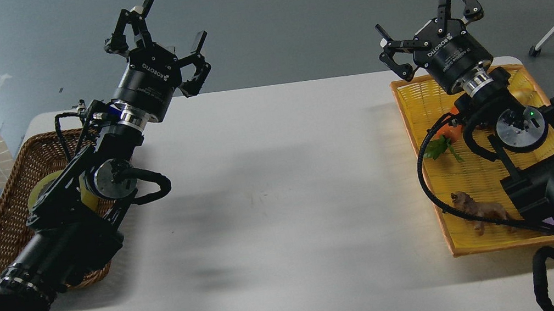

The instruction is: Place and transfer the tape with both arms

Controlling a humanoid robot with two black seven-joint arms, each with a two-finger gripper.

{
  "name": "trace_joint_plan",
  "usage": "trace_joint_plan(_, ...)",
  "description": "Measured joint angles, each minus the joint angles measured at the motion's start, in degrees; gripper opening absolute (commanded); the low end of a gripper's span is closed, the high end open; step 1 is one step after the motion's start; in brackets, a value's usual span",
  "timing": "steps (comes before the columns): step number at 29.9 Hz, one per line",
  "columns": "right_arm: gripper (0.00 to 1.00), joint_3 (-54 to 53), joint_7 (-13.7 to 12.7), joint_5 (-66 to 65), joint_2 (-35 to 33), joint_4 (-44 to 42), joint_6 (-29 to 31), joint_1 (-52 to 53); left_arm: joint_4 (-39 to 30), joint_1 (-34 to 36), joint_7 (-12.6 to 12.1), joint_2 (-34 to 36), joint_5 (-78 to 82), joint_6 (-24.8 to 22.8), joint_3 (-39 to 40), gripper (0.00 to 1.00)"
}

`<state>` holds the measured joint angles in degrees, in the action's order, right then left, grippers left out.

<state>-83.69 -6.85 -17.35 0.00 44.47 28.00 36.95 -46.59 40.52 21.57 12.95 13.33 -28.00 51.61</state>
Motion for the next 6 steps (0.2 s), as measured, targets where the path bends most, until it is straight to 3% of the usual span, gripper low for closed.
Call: trace_joint_plan(6, 1.0, -0.1, 0.0, 0.04, 0.0, 0.96, 0.0, -0.78, 0.01, -0.32, -0.03, 0.2, 0.03, 0.0, -0.17, 0.98)
